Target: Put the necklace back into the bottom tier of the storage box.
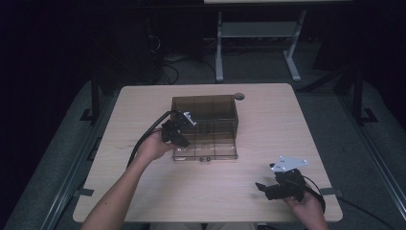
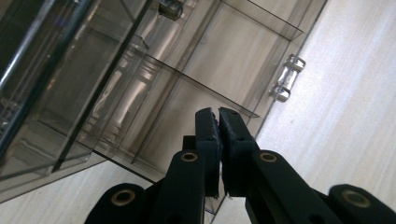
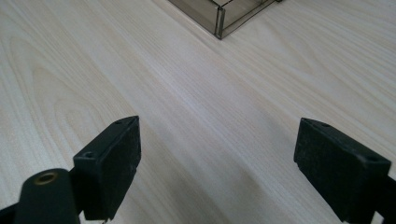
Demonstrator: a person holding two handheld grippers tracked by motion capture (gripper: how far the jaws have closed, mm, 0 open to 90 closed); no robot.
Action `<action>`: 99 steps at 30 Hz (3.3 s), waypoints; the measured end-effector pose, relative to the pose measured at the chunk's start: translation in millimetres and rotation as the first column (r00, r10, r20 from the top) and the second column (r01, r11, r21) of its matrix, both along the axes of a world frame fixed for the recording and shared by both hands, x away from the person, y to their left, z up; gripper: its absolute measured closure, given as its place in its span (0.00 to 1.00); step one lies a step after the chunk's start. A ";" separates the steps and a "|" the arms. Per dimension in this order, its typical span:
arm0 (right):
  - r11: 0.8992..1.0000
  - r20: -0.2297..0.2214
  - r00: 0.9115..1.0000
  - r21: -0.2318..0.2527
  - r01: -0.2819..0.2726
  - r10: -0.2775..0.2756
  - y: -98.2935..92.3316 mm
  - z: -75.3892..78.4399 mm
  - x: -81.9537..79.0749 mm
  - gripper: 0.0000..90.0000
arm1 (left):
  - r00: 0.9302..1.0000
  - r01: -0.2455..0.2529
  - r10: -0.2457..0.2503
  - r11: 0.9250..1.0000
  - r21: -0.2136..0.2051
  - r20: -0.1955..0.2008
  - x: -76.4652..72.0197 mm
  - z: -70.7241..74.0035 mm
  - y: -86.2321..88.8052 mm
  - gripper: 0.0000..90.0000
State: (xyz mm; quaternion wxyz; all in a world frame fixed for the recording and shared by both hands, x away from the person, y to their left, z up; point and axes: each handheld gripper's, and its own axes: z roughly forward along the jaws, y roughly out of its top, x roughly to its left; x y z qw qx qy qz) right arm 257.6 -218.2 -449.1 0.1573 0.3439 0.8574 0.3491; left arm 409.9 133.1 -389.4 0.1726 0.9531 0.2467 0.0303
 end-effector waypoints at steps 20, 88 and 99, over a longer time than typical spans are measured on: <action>1.000 0.000 1.000 0.001 -0.001 0.001 -0.3 0.3 0.0 0.16 | 0.999 -0.016 0.016 1.000 0.009 -0.029 4.9 -12.5 2.3 0.96; 1.000 -0.025 1.000 0.018 -0.004 0.004 -2.8 -3.7 2.1 0.16 | 0.997 -0.026 0.028 0.999 0.040 -0.070 9.1 -28.1 3.0 0.83; 1.000 -0.026 1.000 0.014 0.002 -0.001 -1.8 -3.3 2.4 0.16 | 0.998 -0.025 0.027 0.999 0.038 -0.063 8.4 -24.8 6.1 0.81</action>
